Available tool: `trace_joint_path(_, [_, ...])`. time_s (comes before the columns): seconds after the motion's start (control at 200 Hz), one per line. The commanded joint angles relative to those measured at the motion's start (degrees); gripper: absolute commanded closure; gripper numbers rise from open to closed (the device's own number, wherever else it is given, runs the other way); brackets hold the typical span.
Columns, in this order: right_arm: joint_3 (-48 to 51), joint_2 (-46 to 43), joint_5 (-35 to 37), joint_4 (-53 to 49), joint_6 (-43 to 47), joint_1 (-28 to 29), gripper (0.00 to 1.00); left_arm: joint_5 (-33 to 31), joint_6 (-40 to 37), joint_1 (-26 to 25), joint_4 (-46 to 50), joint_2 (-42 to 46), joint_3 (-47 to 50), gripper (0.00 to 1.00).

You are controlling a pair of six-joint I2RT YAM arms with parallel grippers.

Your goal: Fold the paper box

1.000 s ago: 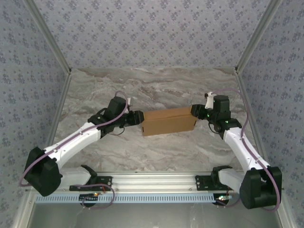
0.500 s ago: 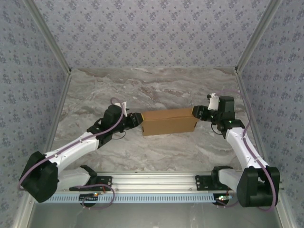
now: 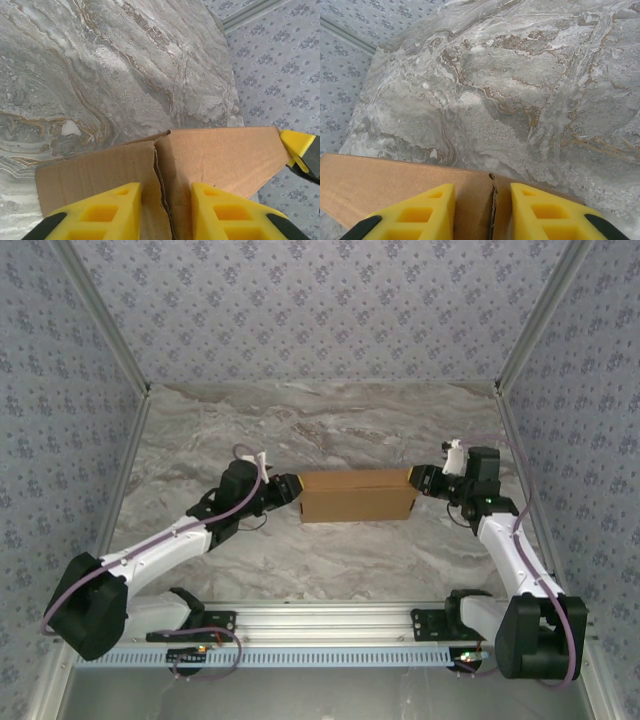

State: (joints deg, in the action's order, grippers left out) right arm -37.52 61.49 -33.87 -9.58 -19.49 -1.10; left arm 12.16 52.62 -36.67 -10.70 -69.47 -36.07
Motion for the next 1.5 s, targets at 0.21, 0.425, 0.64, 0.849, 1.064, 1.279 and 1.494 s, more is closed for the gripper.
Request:
trace_joint_path(0.21, [-4.2, -0.1, -1.2, -16.5, 0.4, 0.7, 0.48, -2.3, -4.3, -1.0, 13.6, -3.3, -3.6, 0.66])
trace_joint_path(0.425, [-5.7, -0.3, -3.4, -18.0, 0.4, -0.5, 0.40, -2.3, -5.3, -1.0, 14.6, -3.7, -4.8, 0.66])
trace_joint_path(0.64, [-5.6, -2.6, -6.6, -17.7, -1.0, -1.9, 0.34, -2.4, -6.1, -1.0, 15.5, -3.8, -5.7, 0.64])
trace_joint_path(0.849, [-4.9, -4.6, -5.9, -21.5, 0.8, -3.4, 0.30, -2.7, -6.5, -1.0, 16.2, -3.7, -6.1, 0.63])
trace_joint_path(1.064, [-0.6, -5.0, -5.5, -21.4, 1.4, -3.6, 0.35, -2.6, -6.6, -1.0, 16.4, -3.8, -6.3, 0.63])
trace_joint_path(1.279, [2.7, -3.6, -6.7, -18.3, 0.7, -3.3, 0.57, 0.3, -5.9, -1.0, 15.7, -5.0, -5.3, 0.63])
trace_joint_path(1.494, [2.5, -4.5, -9.9, -11.8, -1.8, -1.2, 0.58, 5.8, -2.7, -0.9, 10.2, -4.9, -4.6, 0.63])
